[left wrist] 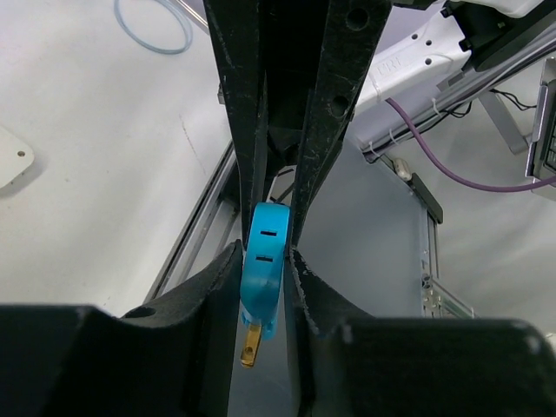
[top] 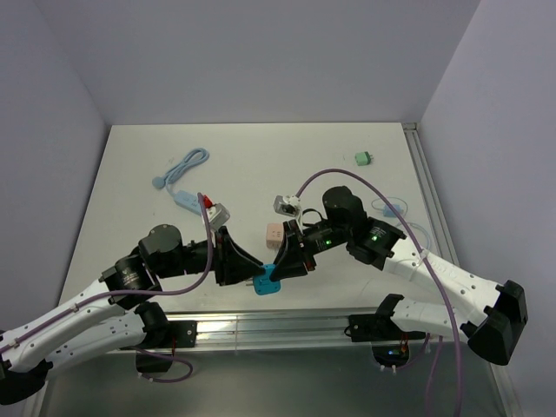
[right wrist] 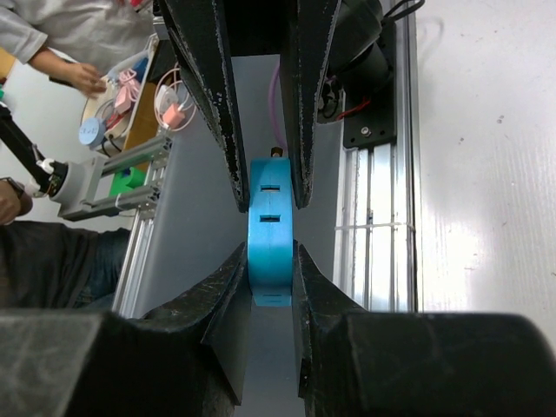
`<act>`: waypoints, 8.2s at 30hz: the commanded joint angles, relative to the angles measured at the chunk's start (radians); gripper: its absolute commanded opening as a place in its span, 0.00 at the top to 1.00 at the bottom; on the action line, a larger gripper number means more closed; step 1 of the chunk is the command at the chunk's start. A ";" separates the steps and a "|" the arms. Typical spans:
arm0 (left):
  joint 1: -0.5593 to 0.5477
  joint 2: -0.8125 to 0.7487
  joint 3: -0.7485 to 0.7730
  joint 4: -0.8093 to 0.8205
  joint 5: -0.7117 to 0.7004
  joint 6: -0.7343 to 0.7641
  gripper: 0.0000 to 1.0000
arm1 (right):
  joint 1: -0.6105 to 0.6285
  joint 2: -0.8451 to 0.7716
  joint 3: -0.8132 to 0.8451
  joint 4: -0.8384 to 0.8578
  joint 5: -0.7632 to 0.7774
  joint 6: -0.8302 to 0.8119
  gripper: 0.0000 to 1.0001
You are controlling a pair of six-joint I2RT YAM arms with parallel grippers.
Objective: Insert the plug
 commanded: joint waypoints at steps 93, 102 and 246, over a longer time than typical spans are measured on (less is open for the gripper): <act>0.000 -0.219 -0.029 -0.217 -0.810 -0.401 0.03 | -0.081 0.418 0.303 -0.356 0.770 0.443 1.00; 0.000 -0.173 -0.049 -0.130 -0.708 -0.396 0.04 | -0.109 0.588 0.421 -0.473 0.909 0.480 1.00; 0.000 -0.127 -0.021 -0.216 -0.707 -0.439 0.04 | -0.010 0.539 0.583 -0.585 1.255 0.313 0.26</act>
